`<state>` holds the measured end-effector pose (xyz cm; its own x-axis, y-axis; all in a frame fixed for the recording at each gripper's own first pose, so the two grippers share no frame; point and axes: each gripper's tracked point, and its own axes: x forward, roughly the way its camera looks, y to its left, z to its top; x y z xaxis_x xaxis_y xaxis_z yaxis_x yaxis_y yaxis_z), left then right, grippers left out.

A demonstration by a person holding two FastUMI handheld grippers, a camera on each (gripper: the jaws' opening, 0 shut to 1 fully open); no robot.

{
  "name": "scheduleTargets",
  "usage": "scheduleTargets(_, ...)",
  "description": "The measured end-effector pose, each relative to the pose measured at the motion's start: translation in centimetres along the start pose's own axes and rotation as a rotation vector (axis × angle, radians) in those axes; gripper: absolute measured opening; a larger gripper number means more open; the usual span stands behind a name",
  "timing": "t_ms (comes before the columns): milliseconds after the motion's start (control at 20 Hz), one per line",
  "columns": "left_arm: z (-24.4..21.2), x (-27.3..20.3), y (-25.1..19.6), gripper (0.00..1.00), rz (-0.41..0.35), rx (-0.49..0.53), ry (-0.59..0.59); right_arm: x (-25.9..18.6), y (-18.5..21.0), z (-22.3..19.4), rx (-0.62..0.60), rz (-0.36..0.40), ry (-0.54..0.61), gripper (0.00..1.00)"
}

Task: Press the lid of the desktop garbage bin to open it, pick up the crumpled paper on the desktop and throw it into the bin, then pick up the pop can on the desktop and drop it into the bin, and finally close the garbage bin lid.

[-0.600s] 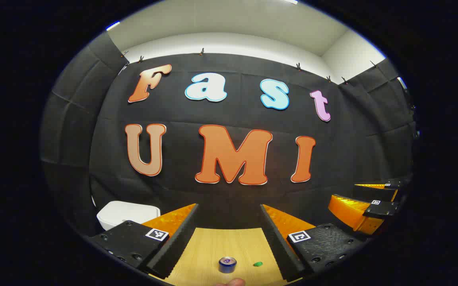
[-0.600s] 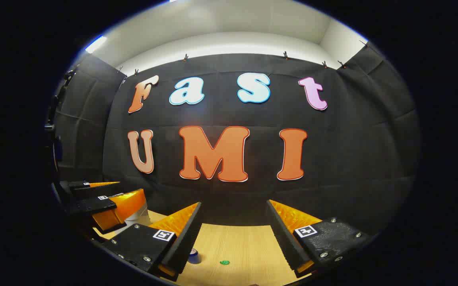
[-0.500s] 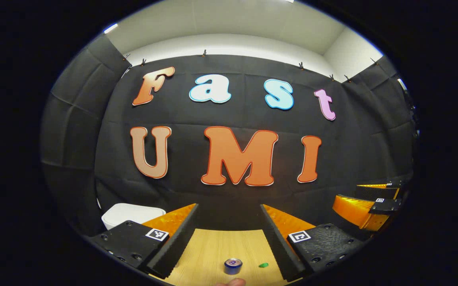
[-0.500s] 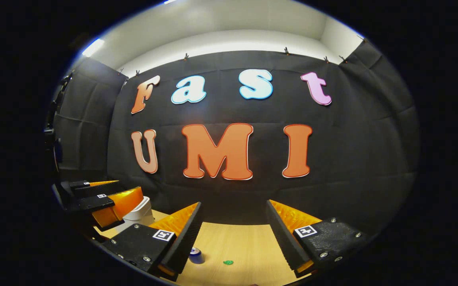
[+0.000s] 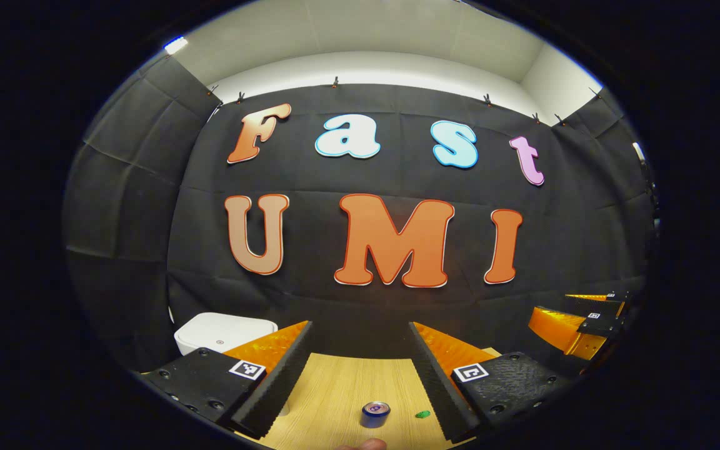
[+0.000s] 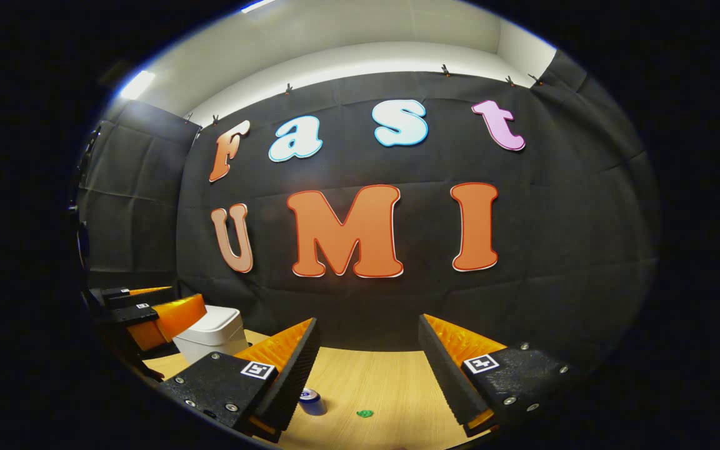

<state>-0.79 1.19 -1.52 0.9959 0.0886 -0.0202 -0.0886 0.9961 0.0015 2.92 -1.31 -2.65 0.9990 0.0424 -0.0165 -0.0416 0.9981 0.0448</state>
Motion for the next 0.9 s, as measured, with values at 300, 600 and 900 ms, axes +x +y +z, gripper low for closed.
scheduleTargets(300,0.8,1.9,1.3,0.93,-0.023,0.046,-0.034,0.1,1.5,-1.1,0.006,-0.048,0.004,0.94)
scheduleTargets(600,0.6,3.2,3.1,0.93,0.023,0.024,-0.052,1.2,3.3,-1.5,-0.019,-0.060,0.010,0.94)
scheduleTargets(900,-0.3,2.7,2.7,0.93,0.018,0.012,-0.027,1.2,3.9,-2.3,-0.001,-0.048,0.043,0.94)
